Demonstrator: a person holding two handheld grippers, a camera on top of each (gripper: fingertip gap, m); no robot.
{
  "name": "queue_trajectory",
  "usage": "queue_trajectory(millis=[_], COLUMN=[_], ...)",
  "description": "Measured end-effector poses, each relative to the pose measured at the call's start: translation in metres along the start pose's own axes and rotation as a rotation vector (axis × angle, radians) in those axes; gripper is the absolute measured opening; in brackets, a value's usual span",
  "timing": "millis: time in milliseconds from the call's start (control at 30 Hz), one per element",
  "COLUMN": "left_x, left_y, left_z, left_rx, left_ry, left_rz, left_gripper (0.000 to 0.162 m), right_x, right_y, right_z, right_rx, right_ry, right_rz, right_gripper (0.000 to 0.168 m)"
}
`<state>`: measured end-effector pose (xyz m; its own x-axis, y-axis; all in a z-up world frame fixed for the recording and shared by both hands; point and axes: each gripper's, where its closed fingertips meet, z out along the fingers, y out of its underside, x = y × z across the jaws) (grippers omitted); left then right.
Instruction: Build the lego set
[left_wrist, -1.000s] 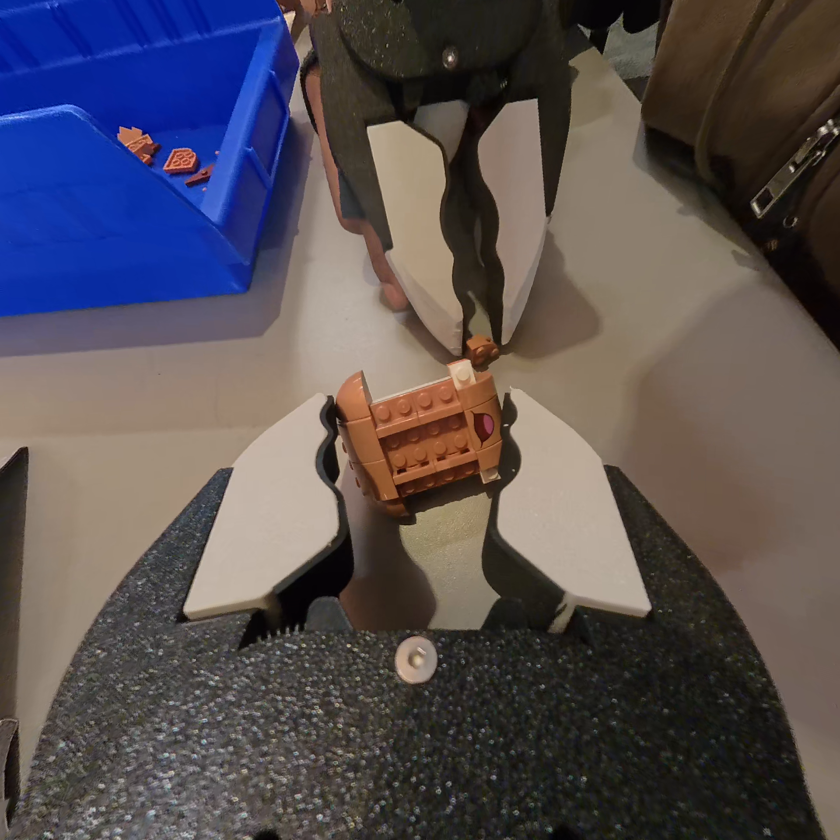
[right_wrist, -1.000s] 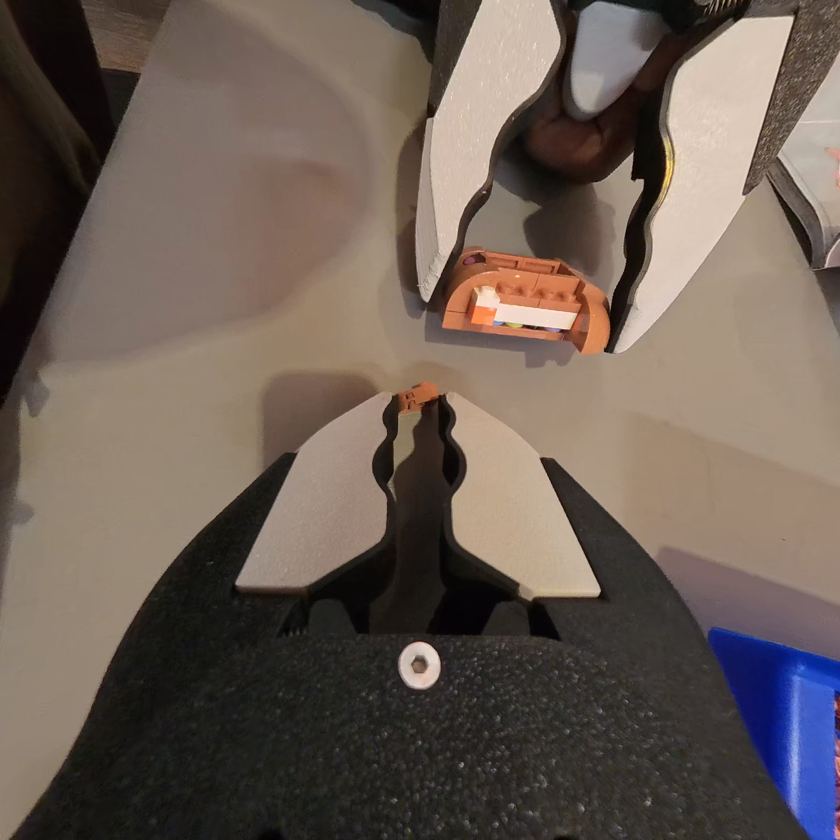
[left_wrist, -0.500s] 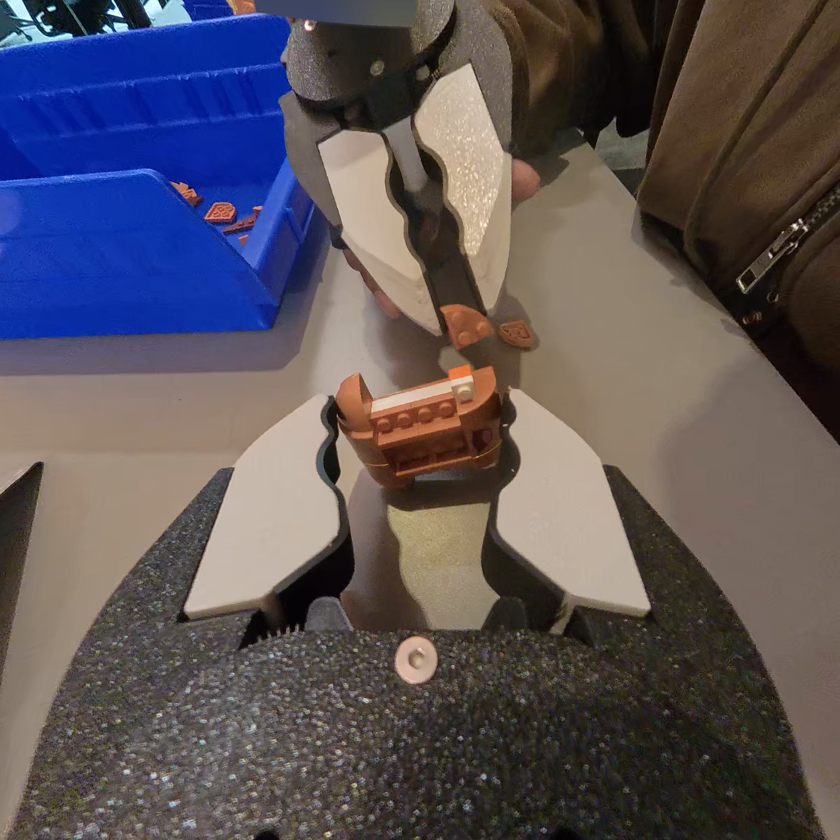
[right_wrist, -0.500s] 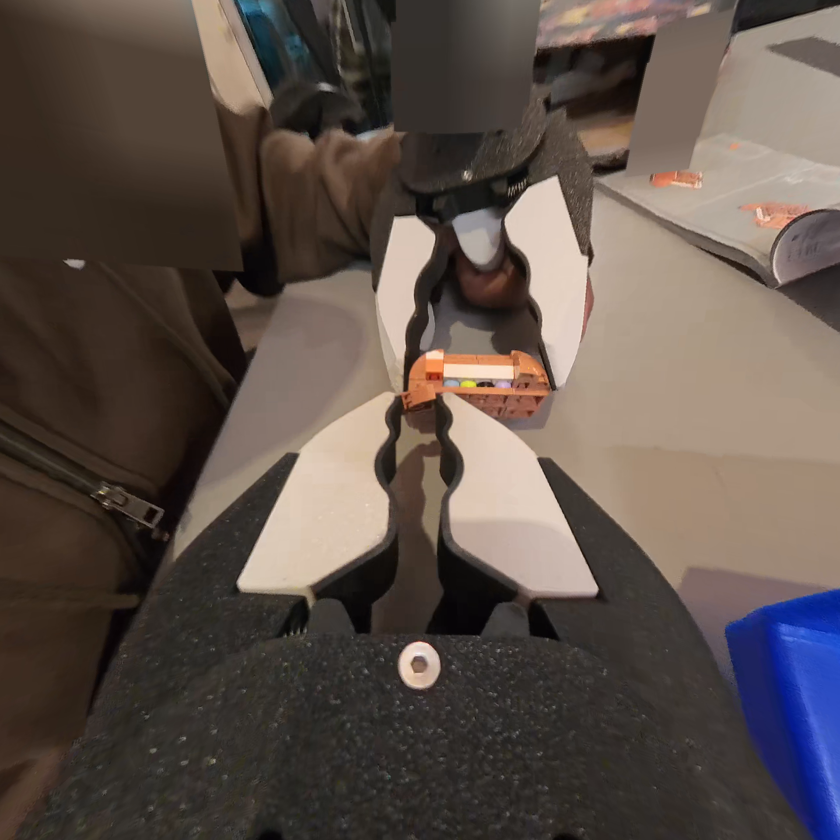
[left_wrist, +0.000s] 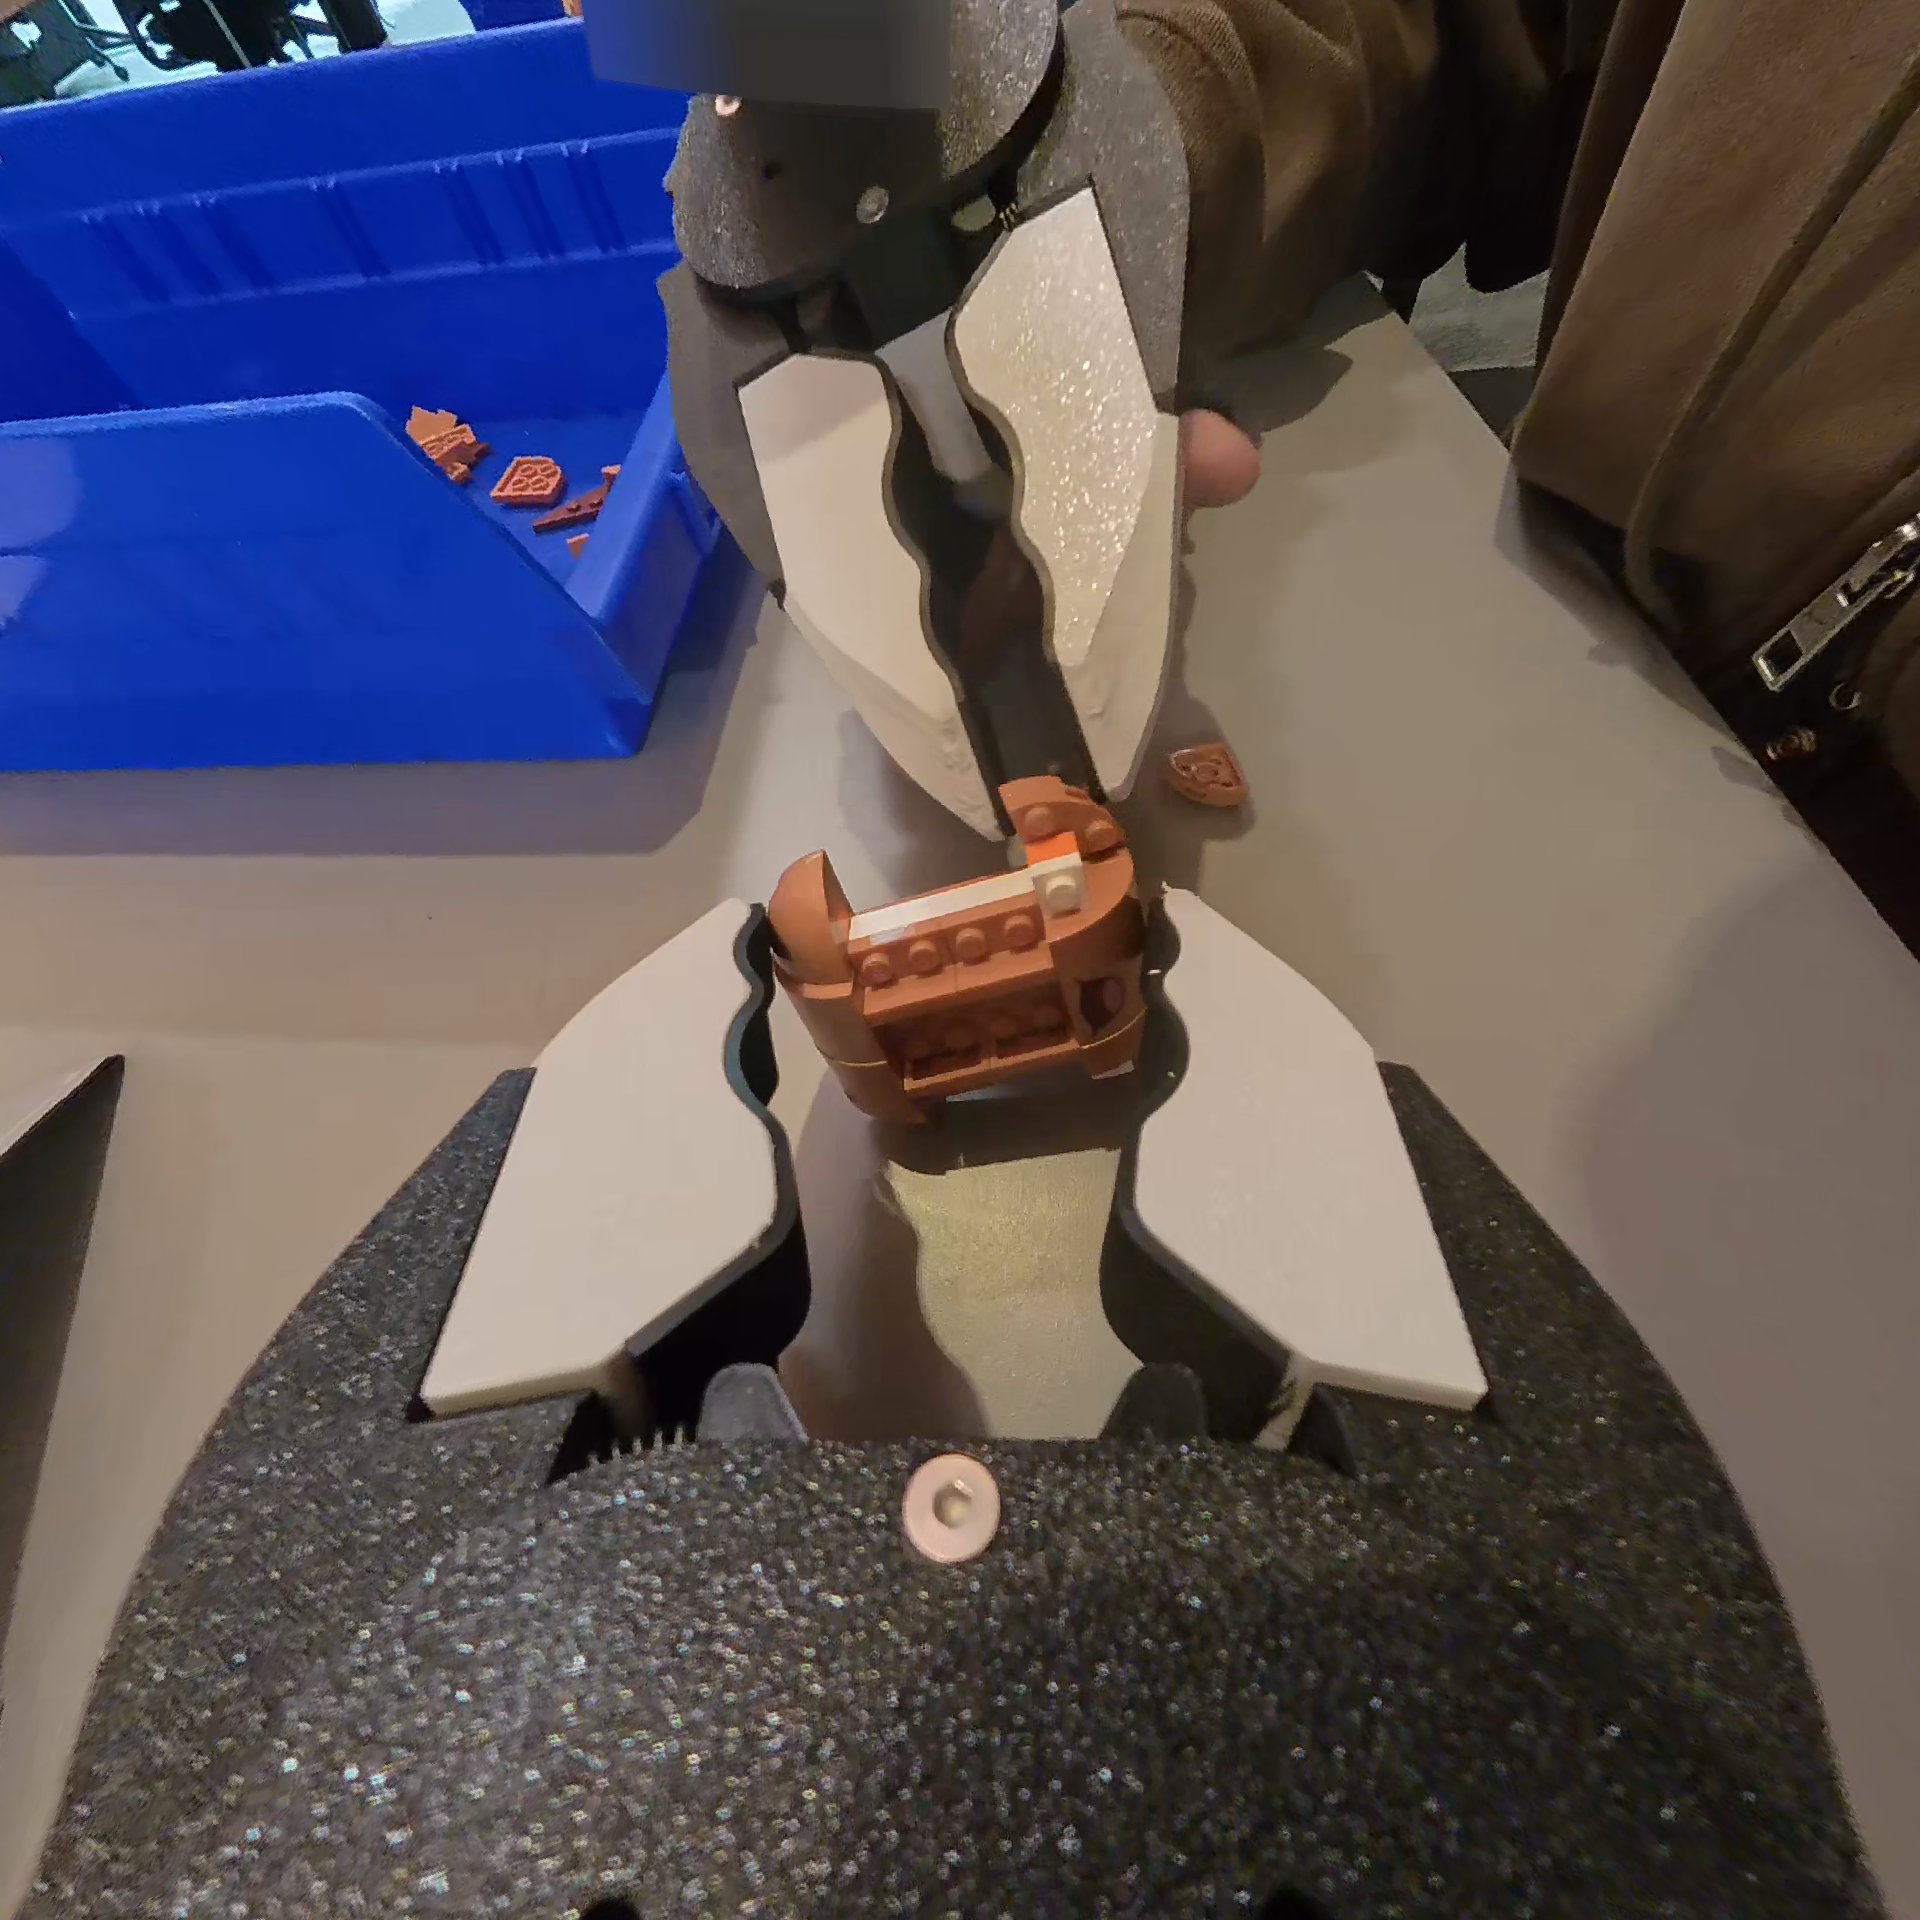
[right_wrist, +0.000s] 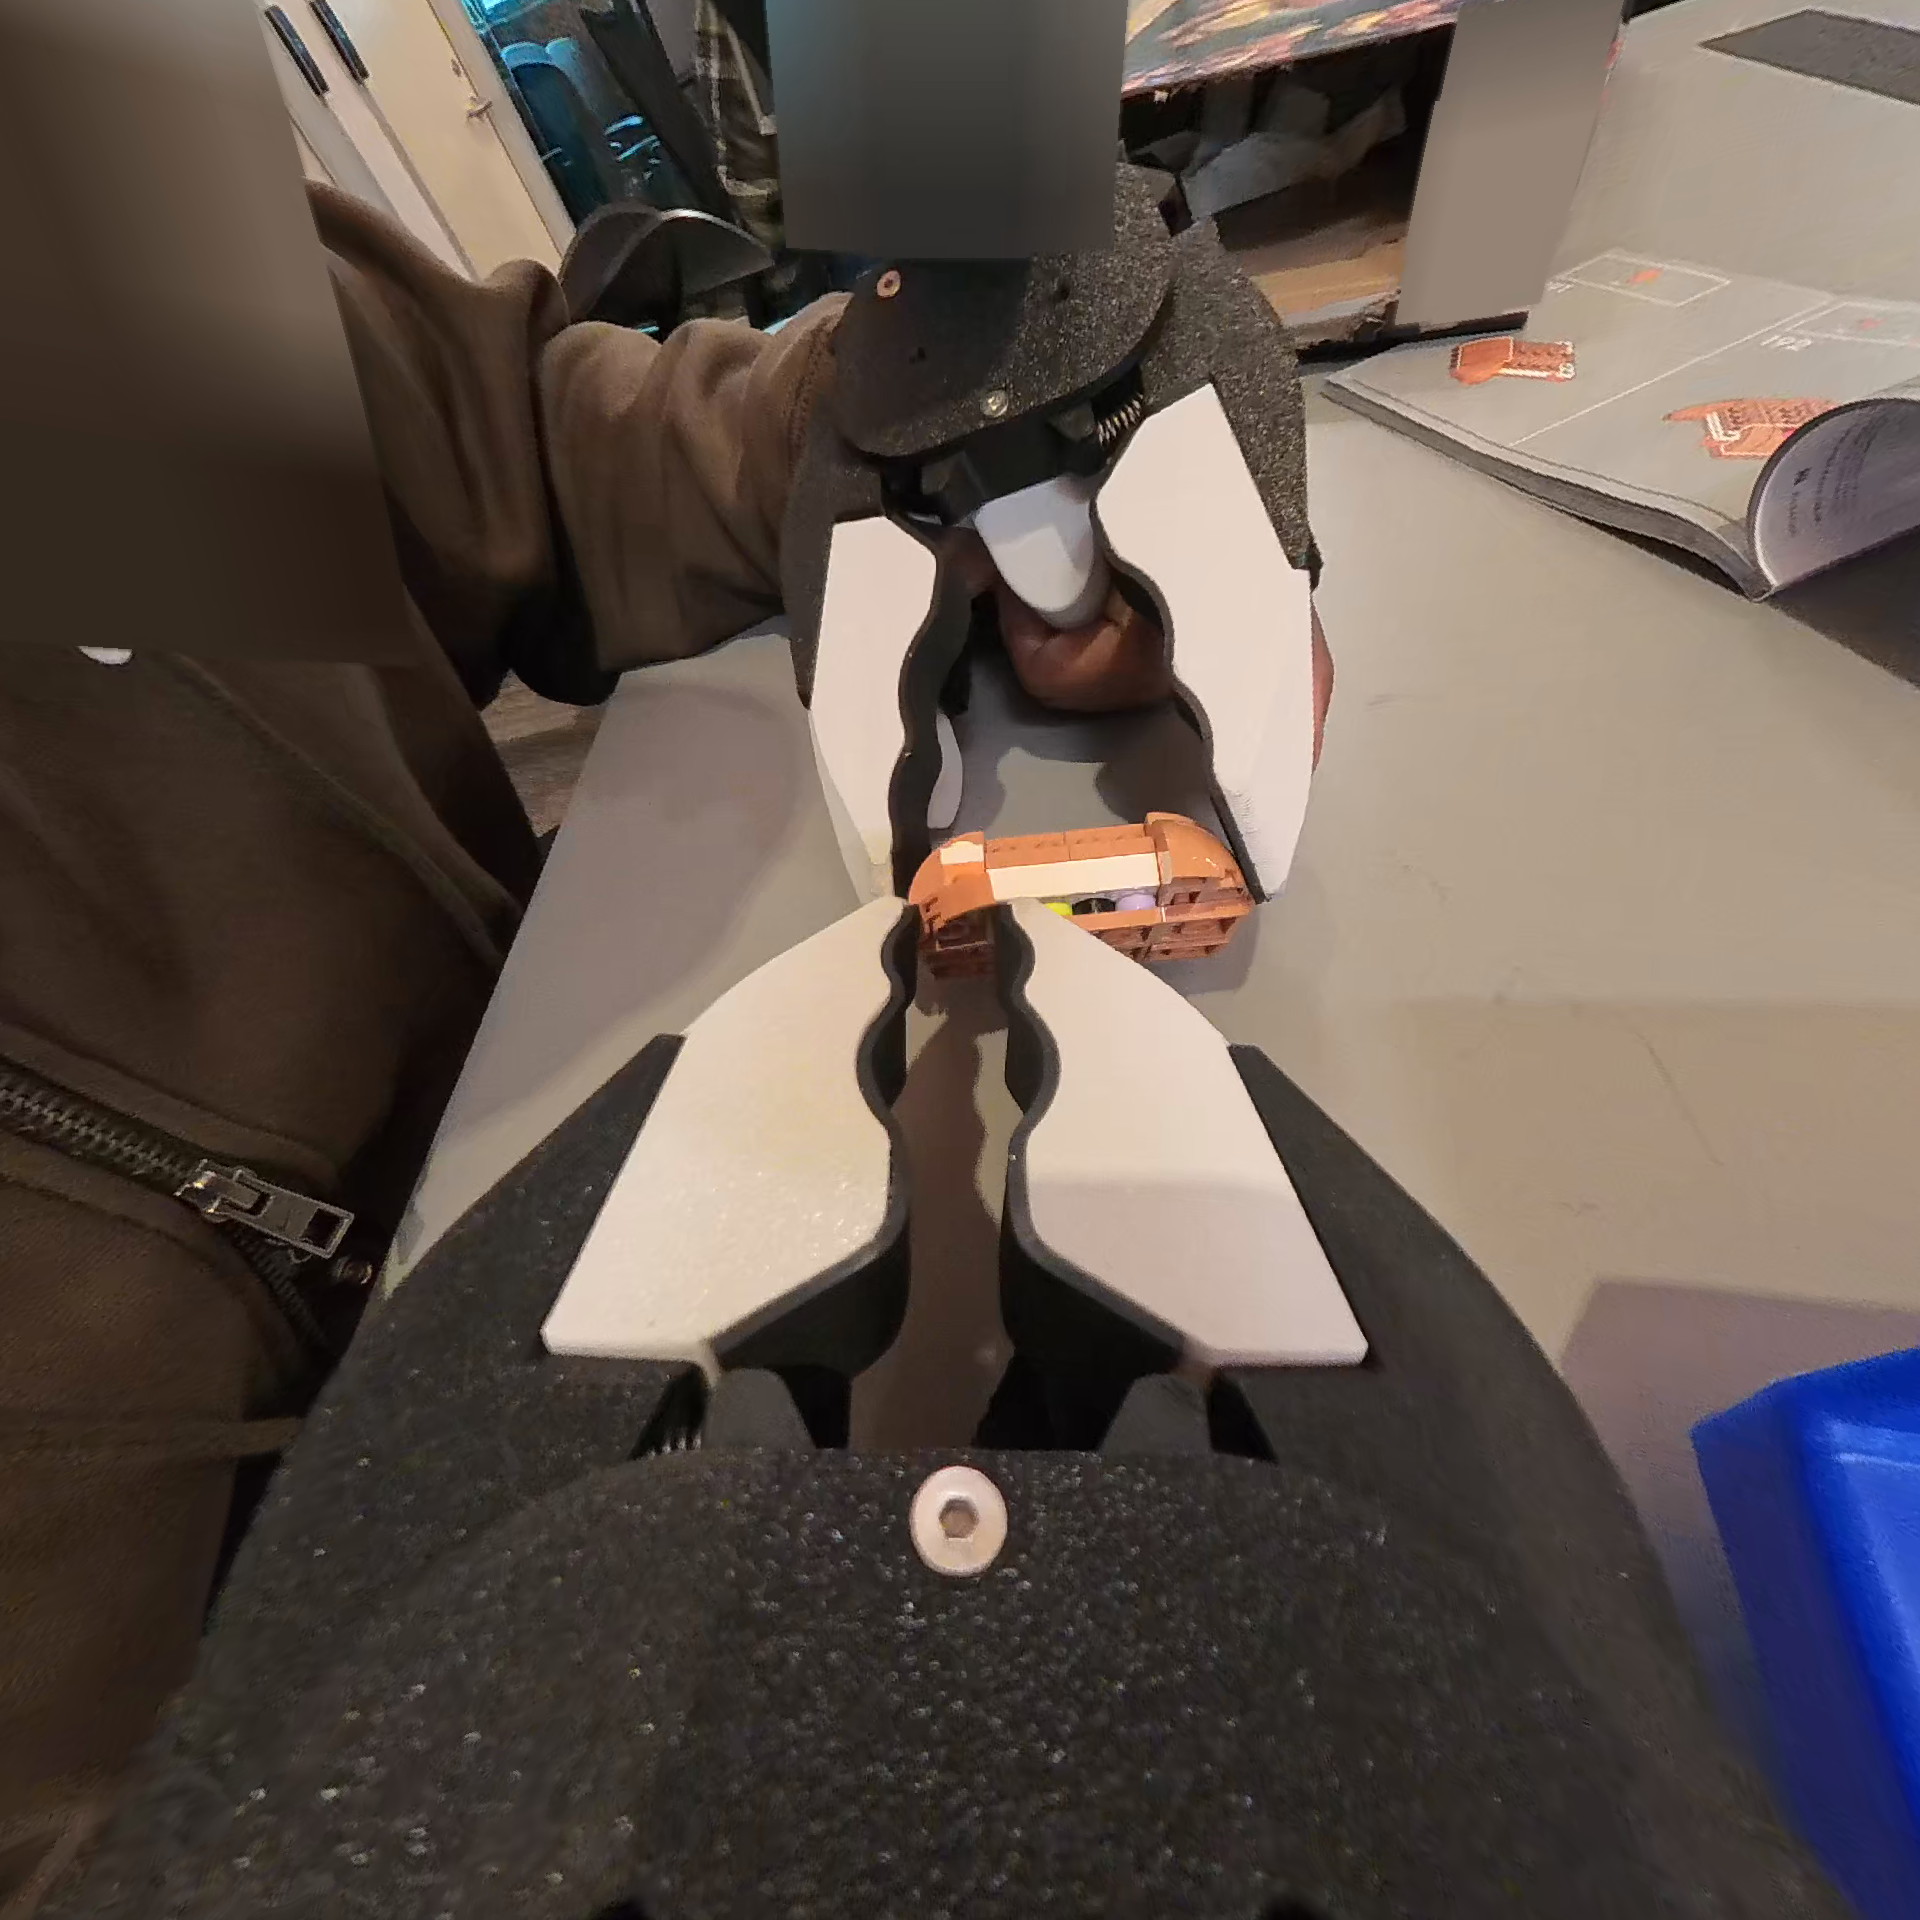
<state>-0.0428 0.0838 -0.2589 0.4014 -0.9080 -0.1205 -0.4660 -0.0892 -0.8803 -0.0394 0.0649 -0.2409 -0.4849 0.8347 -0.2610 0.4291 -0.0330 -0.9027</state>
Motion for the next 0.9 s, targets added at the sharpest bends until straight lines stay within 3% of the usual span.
queue_trajectory(millis=[600,900], left_x=[-0.006,-0.005], left_y=[-0.004,-0.016], left_z=[-0.001,-0.005], left_rx=[0.029,0.118], left_ry=[-0.025,-0.002], left_rz=[-0.038,-0.069], left_gripper=[0.068,0.068], right_x=[0.003,-0.004], right_y=[-0.005,-0.015], right_z=[-0.003,-0.005], right_rx=[0.037,0.084], right_ry=[0.006,-0.01], right_rz=[0.021,-0.01], right_gripper=[0.014,0.016])
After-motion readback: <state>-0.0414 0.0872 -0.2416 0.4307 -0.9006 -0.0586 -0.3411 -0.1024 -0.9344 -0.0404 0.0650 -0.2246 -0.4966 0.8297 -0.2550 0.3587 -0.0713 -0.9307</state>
